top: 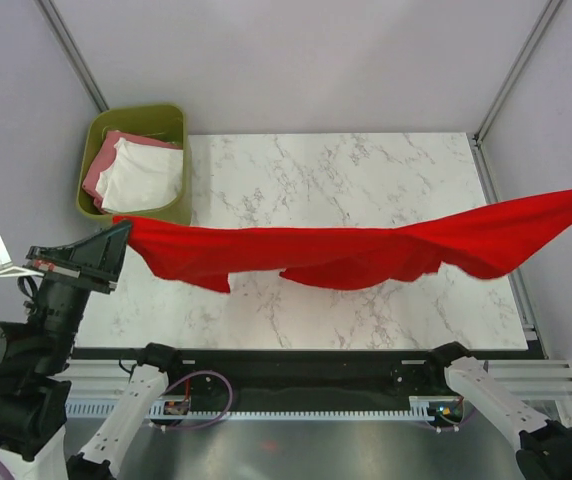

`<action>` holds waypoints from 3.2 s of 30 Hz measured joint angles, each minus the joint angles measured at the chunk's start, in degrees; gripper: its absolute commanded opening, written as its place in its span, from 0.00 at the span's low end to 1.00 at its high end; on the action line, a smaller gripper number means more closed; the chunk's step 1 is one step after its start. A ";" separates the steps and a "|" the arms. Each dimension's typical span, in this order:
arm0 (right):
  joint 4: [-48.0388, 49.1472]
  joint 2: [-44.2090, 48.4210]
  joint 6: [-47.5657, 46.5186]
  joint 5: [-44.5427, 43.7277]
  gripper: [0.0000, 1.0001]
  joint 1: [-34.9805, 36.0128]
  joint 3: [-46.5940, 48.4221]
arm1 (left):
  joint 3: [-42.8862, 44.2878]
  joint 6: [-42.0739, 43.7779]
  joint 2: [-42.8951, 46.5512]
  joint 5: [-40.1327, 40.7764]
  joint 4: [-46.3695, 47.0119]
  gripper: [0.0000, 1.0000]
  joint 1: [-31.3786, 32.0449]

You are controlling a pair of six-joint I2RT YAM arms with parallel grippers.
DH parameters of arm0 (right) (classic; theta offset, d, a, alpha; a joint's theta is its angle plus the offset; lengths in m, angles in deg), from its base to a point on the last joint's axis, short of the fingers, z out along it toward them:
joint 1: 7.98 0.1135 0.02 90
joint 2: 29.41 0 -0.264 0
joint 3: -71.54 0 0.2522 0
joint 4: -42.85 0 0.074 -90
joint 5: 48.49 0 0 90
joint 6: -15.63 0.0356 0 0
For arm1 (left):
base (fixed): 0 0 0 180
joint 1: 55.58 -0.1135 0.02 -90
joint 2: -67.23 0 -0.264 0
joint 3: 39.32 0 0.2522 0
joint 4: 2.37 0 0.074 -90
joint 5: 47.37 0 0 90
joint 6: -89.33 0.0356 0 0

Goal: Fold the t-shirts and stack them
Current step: Flatten the tshirt out, then fold the tshirt

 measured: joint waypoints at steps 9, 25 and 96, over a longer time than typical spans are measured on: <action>0.39 -6.05 -0.96 -1.53 0.00 -0.24 -6.45 | -10.91 -2.10 -4.28 2.97 -1.05 0.02 0.00; 15.32 -47.10 -2.16 -4.59 0.00 -1.38 10.64 | 13.77 -1.20 -47.56 5.64 12.22 0.02 -0.02; 1.57 -21.84 15.96 1.16 0.00 -3.93 -59.10 | -49.00 -17.38 -11.45 3.67 -10.58 0.02 1.55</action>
